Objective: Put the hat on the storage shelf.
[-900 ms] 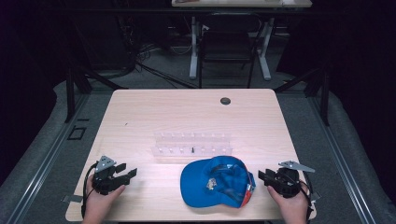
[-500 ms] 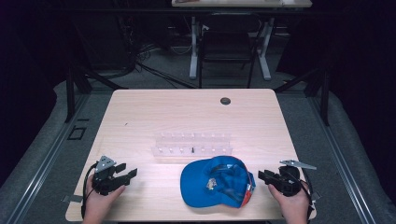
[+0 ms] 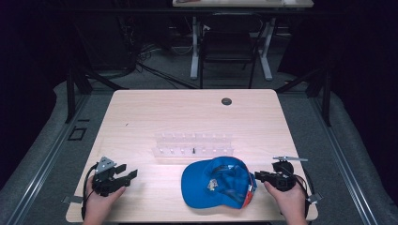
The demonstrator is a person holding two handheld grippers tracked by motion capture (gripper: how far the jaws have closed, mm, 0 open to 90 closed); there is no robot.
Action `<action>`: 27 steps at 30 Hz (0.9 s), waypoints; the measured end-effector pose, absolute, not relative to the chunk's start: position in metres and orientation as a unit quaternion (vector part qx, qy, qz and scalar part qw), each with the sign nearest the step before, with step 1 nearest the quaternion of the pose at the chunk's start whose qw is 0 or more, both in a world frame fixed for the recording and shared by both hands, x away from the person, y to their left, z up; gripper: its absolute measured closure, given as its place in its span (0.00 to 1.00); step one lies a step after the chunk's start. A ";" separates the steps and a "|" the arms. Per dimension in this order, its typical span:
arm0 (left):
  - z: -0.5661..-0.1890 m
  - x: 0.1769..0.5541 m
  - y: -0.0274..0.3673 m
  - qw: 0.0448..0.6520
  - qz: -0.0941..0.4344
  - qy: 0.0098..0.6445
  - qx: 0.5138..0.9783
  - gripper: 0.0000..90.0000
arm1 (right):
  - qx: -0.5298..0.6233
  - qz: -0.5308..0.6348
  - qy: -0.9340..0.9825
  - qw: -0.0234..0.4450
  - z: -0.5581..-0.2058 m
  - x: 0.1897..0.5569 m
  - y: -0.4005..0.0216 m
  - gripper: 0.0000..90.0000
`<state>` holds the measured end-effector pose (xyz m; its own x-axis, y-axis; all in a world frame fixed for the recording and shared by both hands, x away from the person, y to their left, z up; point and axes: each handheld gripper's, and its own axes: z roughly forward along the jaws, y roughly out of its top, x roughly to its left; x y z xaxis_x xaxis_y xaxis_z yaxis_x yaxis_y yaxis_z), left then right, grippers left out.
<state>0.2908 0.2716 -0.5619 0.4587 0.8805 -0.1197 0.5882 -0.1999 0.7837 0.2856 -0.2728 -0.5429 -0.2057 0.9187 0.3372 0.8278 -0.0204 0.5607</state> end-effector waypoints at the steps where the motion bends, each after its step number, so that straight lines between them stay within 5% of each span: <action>1: -0.562 0.291 0.271 0.403 0.181 0.487 0.753 0.48 | 0.633 0.332 0.697 0.055 -0.544 0.289 -0.272 0.76; 27: -0.564 0.292 0.270 0.400 0.179 0.486 0.756 0.48 | 0.639 0.231 0.733 0.025 -0.549 0.313 -0.245 0.76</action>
<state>0.2918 0.2698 -0.5637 0.4637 0.8780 -0.1191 0.5921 -0.2070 0.7788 0.3134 -0.2452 -0.5486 -0.1819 0.9488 0.2582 0.9255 0.0765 0.3709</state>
